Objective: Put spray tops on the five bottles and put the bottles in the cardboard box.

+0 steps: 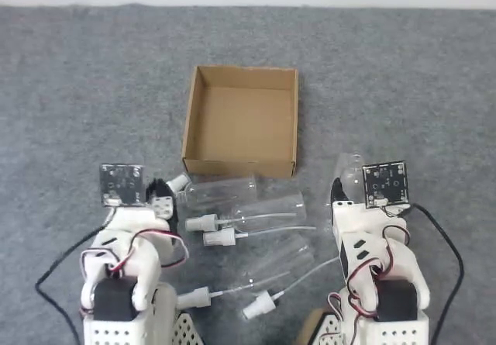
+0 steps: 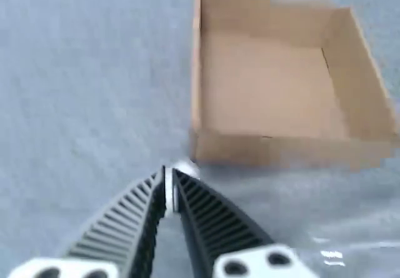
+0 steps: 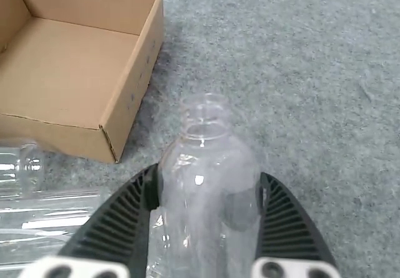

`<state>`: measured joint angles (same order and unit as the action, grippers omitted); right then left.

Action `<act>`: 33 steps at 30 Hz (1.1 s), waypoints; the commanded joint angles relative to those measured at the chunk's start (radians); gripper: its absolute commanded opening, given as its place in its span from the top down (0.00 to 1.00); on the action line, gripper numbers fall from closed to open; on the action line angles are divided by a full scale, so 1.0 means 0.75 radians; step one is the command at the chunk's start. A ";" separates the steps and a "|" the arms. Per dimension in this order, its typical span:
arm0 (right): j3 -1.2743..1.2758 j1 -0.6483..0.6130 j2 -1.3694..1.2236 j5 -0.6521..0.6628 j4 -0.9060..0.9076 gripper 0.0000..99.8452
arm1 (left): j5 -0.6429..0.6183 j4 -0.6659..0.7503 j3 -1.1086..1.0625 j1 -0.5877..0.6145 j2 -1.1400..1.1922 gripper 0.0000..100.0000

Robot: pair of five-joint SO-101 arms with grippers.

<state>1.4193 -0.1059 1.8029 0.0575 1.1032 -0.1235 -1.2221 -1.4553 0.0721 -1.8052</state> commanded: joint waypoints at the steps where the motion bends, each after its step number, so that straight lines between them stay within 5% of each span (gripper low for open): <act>1: -0.010 0.026 0.011 0.000 -0.021 0.90 | 0.446 0.166 0.085 0.090 -0.025 0.99; 7: -0.010 0.026 0.011 0.000 -0.021 0.90 | 0.681 0.180 0.095 0.184 -0.025 0.99; 18: -0.008 0.026 0.011 0.000 -0.021 0.90 | 0.773 0.096 0.206 0.211 0.039 0.91; 33: -0.008 0.026 0.011 0.000 -0.021 0.89 | 0.949 -0.088 0.676 0.209 1.004 0.84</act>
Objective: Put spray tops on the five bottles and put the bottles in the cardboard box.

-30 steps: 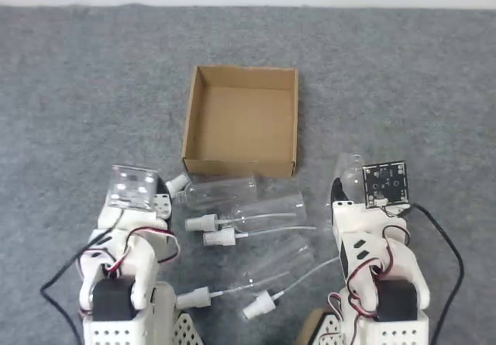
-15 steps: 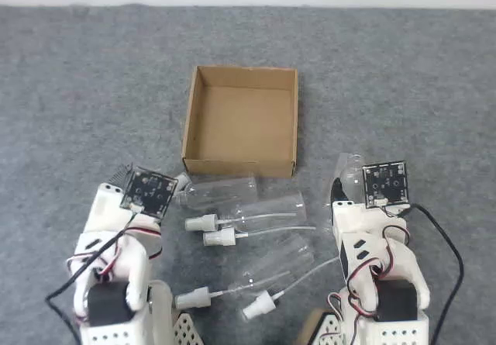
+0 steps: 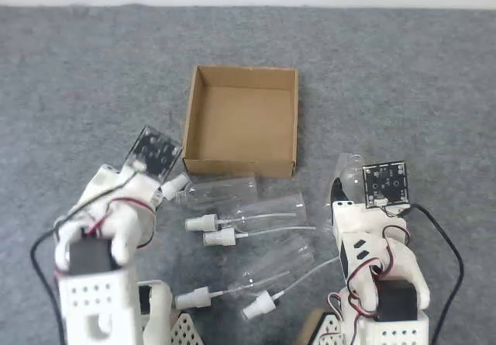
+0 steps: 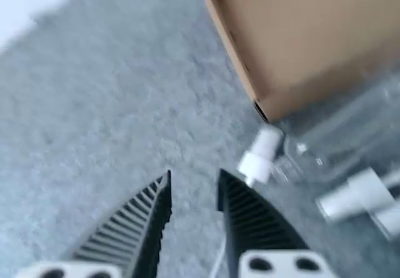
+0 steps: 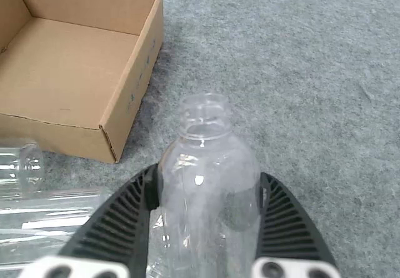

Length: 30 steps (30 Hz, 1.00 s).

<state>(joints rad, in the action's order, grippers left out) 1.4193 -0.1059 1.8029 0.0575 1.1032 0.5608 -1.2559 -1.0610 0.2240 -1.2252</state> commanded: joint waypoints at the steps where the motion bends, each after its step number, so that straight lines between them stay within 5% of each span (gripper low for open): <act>1: -0.008 0.026 0.011 0.000 -0.021 0.89 | 0.037 -0.049 0.171 0.006 0.274 0.83; 30: 0.012 0.024 0.011 0.000 -0.034 0.89 | 0.180 -0.045 0.705 0.004 1.346 0.83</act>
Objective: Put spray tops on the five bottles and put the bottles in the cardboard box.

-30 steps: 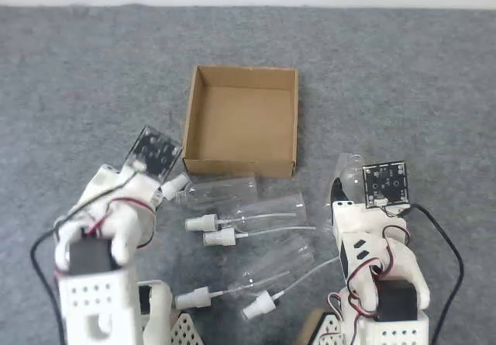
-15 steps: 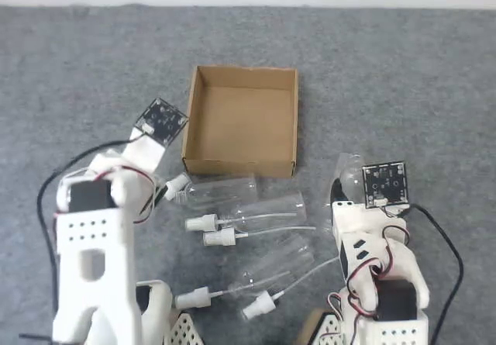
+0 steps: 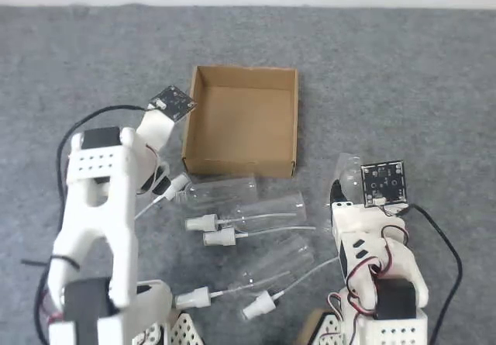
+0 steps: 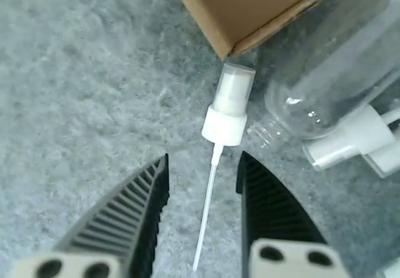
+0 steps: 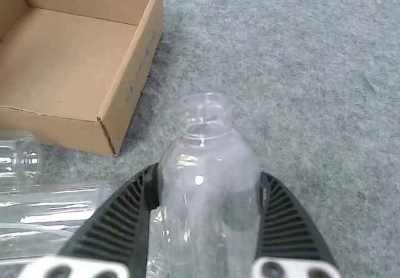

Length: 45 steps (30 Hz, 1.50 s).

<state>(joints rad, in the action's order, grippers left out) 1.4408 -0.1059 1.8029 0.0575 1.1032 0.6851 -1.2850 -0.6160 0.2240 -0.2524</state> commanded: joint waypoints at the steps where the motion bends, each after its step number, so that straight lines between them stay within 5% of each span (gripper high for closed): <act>1: -0.016 0.024 0.011 0.000 -0.034 0.89 | 0.014 -0.004 0.124 0.002 0.072 0.83; 9: -0.014 0.024 0.011 0.000 -0.034 0.89 | -0.010 0.027 0.134 -0.133 0.192 0.83; 29: -0.014 0.024 0.011 0.000 -0.034 0.89 | -0.053 0.245 0.138 -0.149 0.477 0.83; 36: -0.014 0.024 0.011 0.000 -0.034 0.89 | -0.053 0.233 0.132 -0.149 0.464 0.92; 45: -0.014 0.024 0.011 0.000 -0.034 0.89 | 0.055 -0.008 0.191 -0.141 0.462 0.99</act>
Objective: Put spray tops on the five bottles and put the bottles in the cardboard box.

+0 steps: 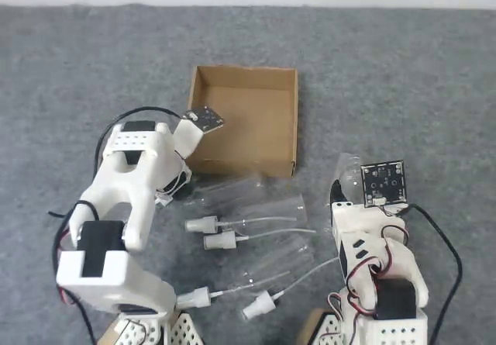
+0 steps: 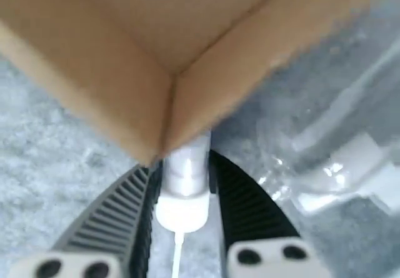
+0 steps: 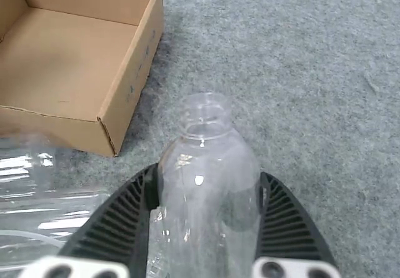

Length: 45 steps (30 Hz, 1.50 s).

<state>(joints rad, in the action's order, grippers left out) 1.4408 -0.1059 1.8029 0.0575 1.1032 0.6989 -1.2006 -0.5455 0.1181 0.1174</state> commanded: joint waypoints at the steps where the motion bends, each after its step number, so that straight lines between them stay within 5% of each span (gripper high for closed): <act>1: -0.014 0.024 0.011 0.000 -0.034 0.89 | 0.037 -0.147 0.109 0.002 -0.031 0.99; 15: -0.012 0.019 0.011 0.000 -0.034 0.89 | 0.035 -0.315 0.118 -0.002 -0.205 0.99; 37: -0.012 0.017 0.011 0.000 -0.034 0.89 | -0.057 0.158 -0.169 -0.004 -0.241 0.87; 45: -0.012 0.019 0.011 0.000 -0.034 0.89 | -0.053 0.188 -0.214 0.004 -0.239 0.87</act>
<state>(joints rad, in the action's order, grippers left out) 1.4408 -0.1059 1.8029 0.0575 1.1032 0.6667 -1.0810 -0.7050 0.1166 -0.0192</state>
